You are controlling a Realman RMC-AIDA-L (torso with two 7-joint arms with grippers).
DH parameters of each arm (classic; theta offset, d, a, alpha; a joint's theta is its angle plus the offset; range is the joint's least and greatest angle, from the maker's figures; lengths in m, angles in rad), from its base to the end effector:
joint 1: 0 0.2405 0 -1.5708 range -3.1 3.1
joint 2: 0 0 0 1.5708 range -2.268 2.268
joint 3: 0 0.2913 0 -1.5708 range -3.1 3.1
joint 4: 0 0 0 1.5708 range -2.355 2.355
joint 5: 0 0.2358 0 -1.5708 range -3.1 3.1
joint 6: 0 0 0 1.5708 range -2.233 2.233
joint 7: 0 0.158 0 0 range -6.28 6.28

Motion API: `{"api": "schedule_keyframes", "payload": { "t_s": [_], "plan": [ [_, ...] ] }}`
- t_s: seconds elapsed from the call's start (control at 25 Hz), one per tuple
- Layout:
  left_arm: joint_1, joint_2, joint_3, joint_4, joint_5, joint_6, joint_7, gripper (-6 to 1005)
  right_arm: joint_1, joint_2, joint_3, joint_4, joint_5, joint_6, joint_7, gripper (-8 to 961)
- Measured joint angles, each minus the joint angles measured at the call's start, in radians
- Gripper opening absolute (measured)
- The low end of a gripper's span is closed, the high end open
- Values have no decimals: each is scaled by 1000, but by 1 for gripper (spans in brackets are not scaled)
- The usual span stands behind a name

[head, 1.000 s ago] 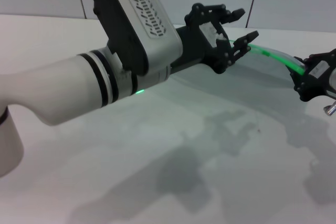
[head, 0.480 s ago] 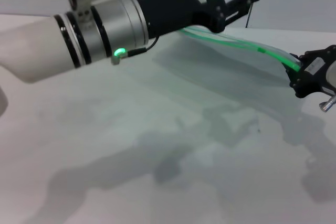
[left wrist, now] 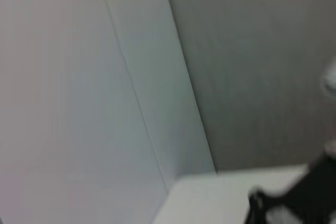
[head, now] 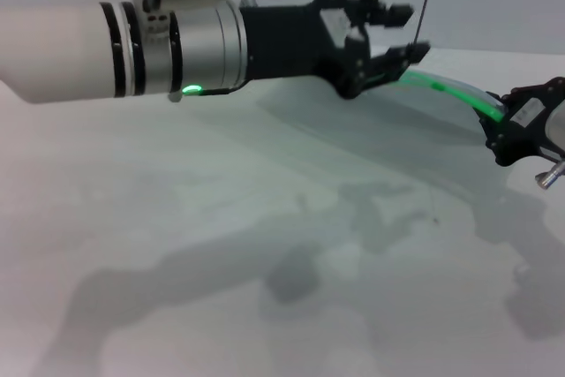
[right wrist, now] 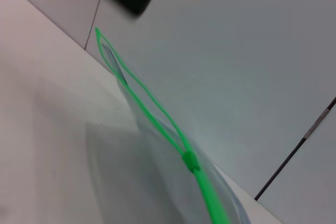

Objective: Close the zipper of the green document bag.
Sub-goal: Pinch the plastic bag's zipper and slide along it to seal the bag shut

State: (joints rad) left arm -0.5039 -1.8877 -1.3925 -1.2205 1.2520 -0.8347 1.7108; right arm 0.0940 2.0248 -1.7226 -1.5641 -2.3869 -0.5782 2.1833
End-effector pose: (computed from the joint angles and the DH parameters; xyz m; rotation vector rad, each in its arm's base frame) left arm -0.1163 0.4166 -0.0363 -2.6183 0.0921 -0.7009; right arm 0.2360 0.3783 -0.0184 -2.2269 0.2742 0.0323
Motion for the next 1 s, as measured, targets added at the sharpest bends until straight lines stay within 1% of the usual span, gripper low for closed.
{"api": "schedule_keyframes", "payload": {
  "t_s": [0.08,0.24,0.4,0.48,0.64,0.92,1.0],
  "plan": [
    [-3,-14,-35,-11,119,-27,-40,409,2,0,0,0,0,0,0,62],
    [-5,-41,-73,-23,260,-61,-55,408,4,0,0,0,4,-2,-1,63],
    [-15,-58,-87,-33,361,-69,-72,408,4,0,-1,-6,29,-8,-15,63],
    [-15,-67,-95,-39,380,-70,-41,408,3,0,-1,-8,45,-10,-28,63],
    [-15,-72,-98,-41,388,-67,1,407,-1,0,-5,-15,52,-14,-32,63],
    [-12,-74,-111,-32,397,-74,61,407,-15,1,-3,-75,65,-62,-37,58],
    [-5,-80,-112,-32,398,-74,83,406,-23,1,-4,-87,75,-65,-49,57]
  ]
}}
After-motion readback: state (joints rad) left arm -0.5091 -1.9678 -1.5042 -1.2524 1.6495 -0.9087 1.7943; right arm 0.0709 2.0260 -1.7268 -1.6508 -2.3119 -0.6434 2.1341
